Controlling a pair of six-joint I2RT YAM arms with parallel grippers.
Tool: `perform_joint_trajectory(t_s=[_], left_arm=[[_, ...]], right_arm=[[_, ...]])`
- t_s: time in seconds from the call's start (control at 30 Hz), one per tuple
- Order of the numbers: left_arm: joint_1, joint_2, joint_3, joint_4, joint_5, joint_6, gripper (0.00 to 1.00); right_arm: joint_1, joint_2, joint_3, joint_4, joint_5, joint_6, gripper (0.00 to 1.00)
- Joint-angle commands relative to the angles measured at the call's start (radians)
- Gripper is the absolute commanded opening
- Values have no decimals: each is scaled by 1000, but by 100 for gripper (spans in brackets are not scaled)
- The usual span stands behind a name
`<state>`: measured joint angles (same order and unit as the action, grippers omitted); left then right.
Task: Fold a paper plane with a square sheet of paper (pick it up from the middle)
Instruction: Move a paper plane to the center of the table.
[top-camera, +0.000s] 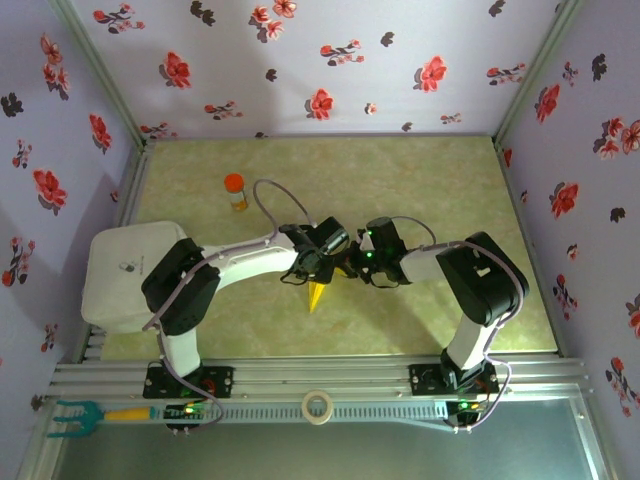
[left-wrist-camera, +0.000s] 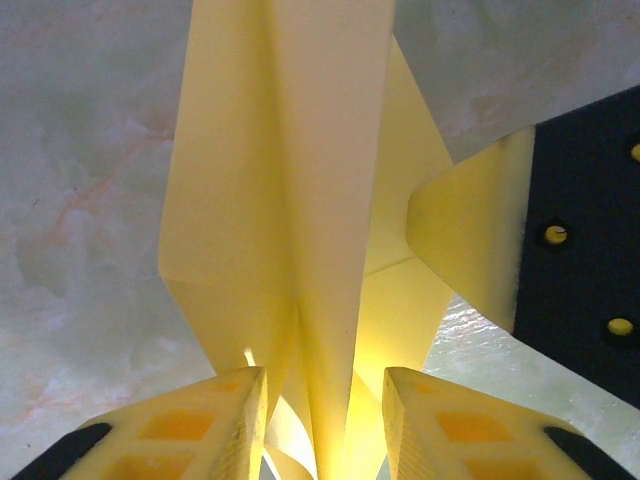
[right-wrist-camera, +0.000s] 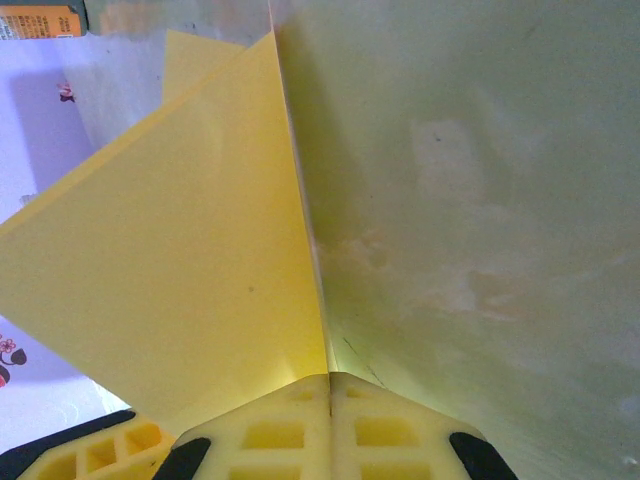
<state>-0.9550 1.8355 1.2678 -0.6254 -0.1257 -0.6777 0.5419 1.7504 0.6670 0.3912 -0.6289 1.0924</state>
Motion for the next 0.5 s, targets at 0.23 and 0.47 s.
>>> perform_joint_trajectory(t_s=[0.23, 0.47], left_arm=[[-8, -34, -37, 3, 26, -35, 36], [-11, -45, -52, 9, 23, -47, 36]], right_arm=[[7, -8, 21, -16, 6, -16, 0], [7, -5, 21, -15, 5, -16, 0]])
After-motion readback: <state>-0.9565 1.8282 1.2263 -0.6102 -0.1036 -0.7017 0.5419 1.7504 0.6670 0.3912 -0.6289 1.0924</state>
